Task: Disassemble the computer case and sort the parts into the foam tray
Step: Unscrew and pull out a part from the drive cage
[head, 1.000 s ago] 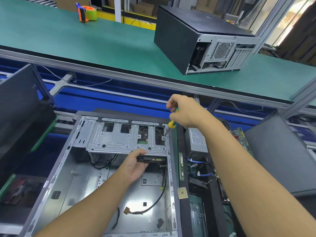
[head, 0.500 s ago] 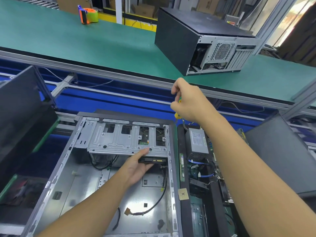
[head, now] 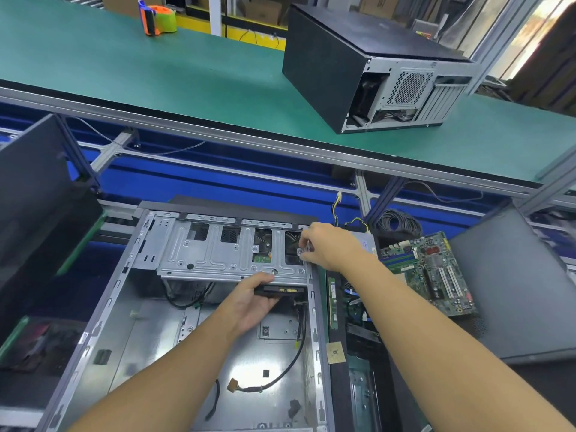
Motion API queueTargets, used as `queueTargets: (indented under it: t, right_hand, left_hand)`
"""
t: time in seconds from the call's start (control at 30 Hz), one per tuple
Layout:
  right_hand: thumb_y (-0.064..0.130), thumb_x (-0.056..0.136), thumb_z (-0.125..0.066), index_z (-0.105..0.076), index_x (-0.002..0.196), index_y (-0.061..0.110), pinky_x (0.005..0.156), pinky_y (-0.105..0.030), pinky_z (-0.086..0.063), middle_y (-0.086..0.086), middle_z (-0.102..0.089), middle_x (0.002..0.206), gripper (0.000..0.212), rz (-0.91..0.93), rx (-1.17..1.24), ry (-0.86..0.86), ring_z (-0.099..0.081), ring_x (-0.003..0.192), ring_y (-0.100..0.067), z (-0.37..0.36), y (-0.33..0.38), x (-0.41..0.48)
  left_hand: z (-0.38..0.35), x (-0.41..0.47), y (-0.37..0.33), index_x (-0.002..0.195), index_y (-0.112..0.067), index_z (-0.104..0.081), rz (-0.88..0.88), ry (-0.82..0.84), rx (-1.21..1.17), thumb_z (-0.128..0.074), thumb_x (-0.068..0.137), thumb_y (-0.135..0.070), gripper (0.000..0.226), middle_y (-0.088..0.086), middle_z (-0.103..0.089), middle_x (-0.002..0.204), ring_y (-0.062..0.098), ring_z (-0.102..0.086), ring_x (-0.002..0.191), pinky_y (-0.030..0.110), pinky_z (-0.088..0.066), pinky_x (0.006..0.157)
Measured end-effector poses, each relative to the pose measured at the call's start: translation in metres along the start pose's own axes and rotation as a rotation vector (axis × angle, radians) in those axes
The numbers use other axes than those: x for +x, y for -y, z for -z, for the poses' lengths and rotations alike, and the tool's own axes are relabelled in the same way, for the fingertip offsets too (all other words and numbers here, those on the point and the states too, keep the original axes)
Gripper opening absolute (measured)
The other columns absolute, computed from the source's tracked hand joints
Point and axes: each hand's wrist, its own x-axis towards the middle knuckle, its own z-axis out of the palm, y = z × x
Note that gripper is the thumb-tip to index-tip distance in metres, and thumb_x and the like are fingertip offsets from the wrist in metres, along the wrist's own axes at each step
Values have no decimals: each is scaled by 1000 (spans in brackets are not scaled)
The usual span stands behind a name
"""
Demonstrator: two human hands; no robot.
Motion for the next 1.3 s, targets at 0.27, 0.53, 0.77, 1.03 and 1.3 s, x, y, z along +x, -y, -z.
queueTargets:
  t: [0.27, 0.53, 0.77, 1.03, 1.3]
  right_hand:
    - [30, 97, -62, -72, 111, 16, 77, -38, -49, -5, -62, 117, 22, -50, -144, -96, -66, 100, -34, -11, 14, 14]
    - [9, 93, -63, -63, 105, 8, 64, -35, -40, -11, -63, 105, 13, -115, -177, -108, -67, 93, -37, -13, 25, 18]
    - [8, 88, -55, -62, 94, 6, 63, -35, -43, -8, -51, 87, 10, -90, -72, -95, -61, 80, -35, -15, 20, 15]
    - [17, 88, -61, -68, 82, 18, 78, -34, -56, 6, -66, 86, 10, -68, 319, -207, -64, 86, -17, 19, -5, -7]
    - [21, 92, -70, -72, 87, 18, 52, -22, -51, 13, -66, 80, 5, -28, 705, -215, -59, 44, -10, 20, -41, -57]
  left_hand:
    - [-9, -6, -1, 111, 7, -57, 1, -12, 3, -59, 77, 1, 34, 24, -64, 112, 33, -61, 106, 41, -41, 111]
    - [-10, -7, -1, 106, 6, -58, 0, -15, 14, -58, 77, 1, 29, 23, -64, 107, 32, -61, 102, 40, -44, 108]
    - [-10, -6, -1, 113, 5, -55, -3, -23, 6, -58, 78, 1, 35, 25, -60, 115, 33, -60, 106, 41, -42, 110]
    - [2, -4, -1, 120, 7, -57, -9, 43, 60, -70, 81, -7, 43, 24, -61, 129, 34, -62, 117, 42, -44, 110]
    - [12, -43, -28, 112, -2, -58, 541, 28, 1088, -83, 68, -58, 76, 3, -65, 81, 14, -62, 65, 26, -50, 58]
